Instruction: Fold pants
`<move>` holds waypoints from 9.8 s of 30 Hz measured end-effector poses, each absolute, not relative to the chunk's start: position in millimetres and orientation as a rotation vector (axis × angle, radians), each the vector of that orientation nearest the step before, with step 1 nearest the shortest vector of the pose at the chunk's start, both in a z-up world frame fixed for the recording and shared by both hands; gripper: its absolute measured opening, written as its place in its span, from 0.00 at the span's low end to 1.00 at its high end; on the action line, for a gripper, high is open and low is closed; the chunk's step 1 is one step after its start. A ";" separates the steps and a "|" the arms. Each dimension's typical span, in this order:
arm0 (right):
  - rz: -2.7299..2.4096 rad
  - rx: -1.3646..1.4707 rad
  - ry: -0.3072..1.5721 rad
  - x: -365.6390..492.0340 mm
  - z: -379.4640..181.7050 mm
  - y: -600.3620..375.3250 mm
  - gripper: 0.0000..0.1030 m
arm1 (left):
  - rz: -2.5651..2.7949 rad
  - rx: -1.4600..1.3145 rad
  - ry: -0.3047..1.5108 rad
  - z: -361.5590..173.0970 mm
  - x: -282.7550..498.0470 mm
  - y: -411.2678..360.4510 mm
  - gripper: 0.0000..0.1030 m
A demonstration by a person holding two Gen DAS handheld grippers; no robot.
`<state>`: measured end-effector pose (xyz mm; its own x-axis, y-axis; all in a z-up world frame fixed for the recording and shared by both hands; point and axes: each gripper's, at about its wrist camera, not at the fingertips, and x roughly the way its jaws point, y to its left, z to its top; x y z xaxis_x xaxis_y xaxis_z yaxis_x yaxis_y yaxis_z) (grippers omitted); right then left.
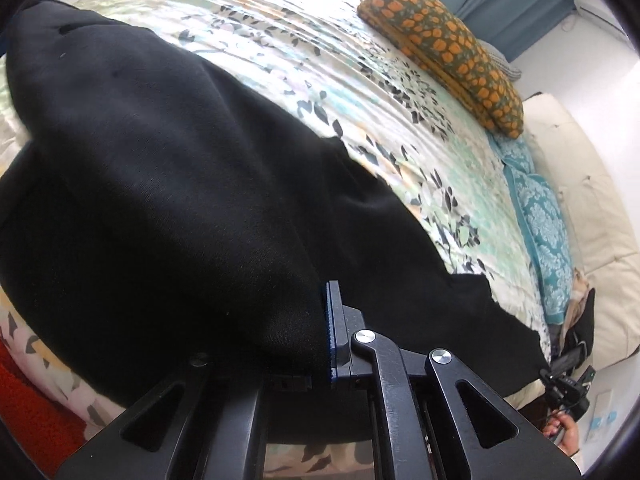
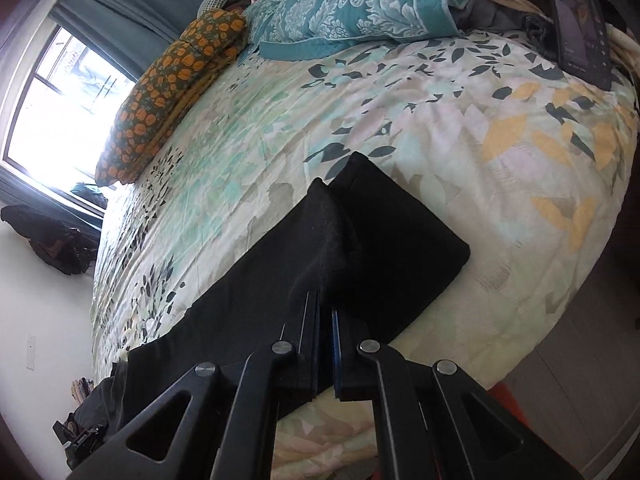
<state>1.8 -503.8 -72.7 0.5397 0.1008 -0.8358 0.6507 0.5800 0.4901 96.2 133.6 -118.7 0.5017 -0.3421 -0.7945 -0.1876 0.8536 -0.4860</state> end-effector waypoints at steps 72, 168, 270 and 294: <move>0.080 0.053 1.098 91.3 -112.7 -162.5 1.00 | 0.157 -0.149 0.897 -46.7 98.3 220.7 0.62; 0.164 -0.125 1.038 72.3 -79.4 -111.0 0.98 | -0.122 0.052 1.007 -100.2 90.9 79.2 0.74; -0.013 0.816 1.157 32.2 -113.4 -569.7 0.26 | -0.437 0.315 1.084 -138.3 81.1 -140.3 0.74; 0.456 0.618 1.027 90.4 -85.1 -122.6 0.21 | -0.117 -0.196 1.060 -113.7 78.3 69.8 0.74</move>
